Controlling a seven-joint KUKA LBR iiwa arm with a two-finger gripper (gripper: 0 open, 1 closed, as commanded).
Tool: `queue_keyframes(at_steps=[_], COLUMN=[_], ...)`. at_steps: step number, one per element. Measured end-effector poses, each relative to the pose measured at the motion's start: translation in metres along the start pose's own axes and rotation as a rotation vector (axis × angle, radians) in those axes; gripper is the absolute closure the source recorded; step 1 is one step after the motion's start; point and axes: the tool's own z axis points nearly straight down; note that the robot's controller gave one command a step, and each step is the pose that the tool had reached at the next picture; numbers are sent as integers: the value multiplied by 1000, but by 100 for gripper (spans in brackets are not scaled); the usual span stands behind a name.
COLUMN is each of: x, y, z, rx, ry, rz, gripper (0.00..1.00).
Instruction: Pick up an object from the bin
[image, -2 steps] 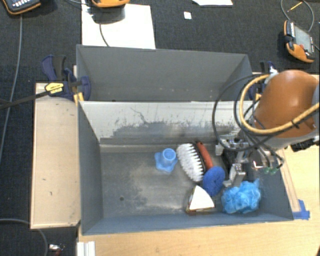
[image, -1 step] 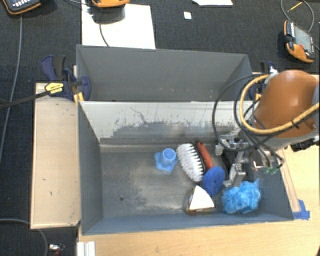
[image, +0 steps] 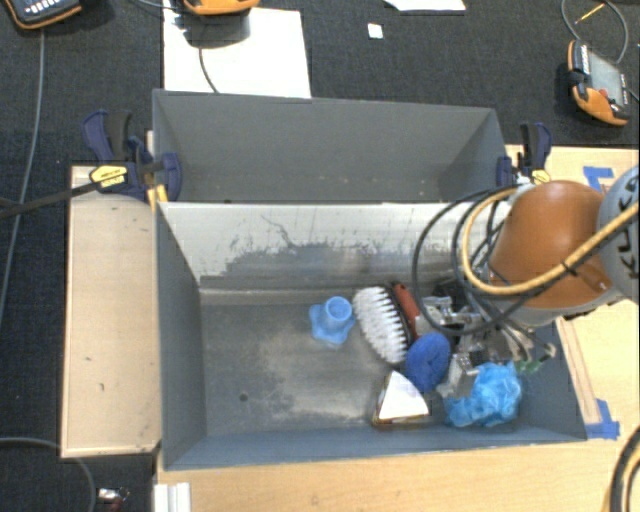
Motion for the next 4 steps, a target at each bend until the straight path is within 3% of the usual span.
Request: queue_keyframes(at_steps=[2, 3, 4], x=[-11, 3, -37], y=[4, -14, 4], z=[15, 69, 81], rx=[1, 2, -1], ry=[-10, -8, -9], rz=[48, -207, 258], gripper=[0, 0, 0])
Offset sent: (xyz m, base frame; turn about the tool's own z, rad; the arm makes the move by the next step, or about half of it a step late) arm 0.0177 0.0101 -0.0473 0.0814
